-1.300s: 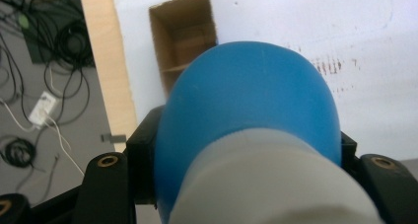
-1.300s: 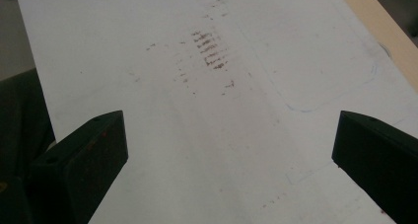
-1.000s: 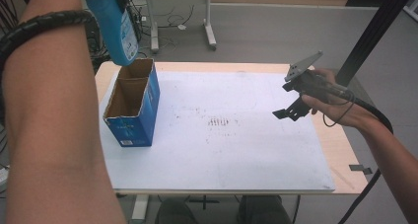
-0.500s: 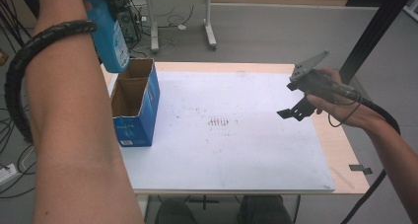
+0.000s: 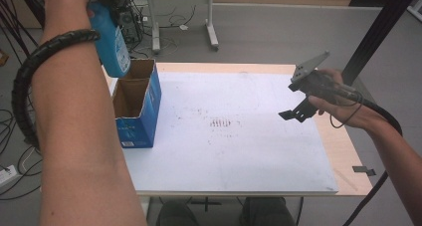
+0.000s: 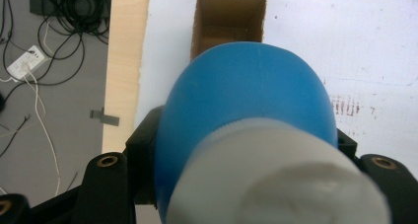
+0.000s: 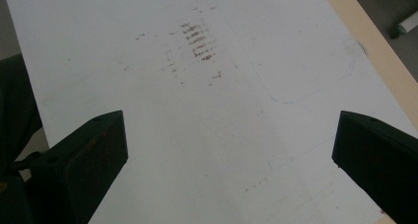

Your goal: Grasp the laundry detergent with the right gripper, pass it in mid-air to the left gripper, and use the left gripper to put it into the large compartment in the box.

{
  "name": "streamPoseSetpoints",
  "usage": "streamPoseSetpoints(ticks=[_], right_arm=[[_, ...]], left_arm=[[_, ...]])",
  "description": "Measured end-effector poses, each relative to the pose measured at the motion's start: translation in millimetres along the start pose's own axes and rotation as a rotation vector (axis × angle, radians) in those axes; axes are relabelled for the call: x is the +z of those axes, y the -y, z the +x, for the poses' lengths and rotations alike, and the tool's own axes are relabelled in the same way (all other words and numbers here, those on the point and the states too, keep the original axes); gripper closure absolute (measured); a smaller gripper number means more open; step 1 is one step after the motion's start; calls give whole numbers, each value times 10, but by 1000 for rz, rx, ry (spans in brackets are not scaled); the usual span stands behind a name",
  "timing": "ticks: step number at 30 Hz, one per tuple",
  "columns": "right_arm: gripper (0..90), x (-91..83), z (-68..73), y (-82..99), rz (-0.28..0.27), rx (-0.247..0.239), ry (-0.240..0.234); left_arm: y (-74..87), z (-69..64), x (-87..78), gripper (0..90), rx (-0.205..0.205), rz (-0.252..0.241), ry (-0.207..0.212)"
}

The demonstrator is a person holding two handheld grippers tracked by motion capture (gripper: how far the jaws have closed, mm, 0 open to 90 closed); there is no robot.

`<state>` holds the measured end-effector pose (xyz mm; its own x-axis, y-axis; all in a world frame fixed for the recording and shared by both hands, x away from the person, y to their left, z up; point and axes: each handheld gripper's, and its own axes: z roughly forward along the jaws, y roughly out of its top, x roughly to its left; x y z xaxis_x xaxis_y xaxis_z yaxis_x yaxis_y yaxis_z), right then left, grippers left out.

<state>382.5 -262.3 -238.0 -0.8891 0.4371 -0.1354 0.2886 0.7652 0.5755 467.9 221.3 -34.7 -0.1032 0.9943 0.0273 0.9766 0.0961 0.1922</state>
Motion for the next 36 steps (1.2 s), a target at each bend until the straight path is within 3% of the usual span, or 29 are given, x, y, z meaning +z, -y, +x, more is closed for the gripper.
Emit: streamPoseSetpoints(ticks=[29, 36], right_arm=[[4, 36, 40, -37, 14, -29, 12], [4, 82, 50, -48, 21, -35, 4]], left_arm=[[169, 79, 962, 377, 7, 47, 21], [211, 51, 1181, 377, 29, 62, 2]])
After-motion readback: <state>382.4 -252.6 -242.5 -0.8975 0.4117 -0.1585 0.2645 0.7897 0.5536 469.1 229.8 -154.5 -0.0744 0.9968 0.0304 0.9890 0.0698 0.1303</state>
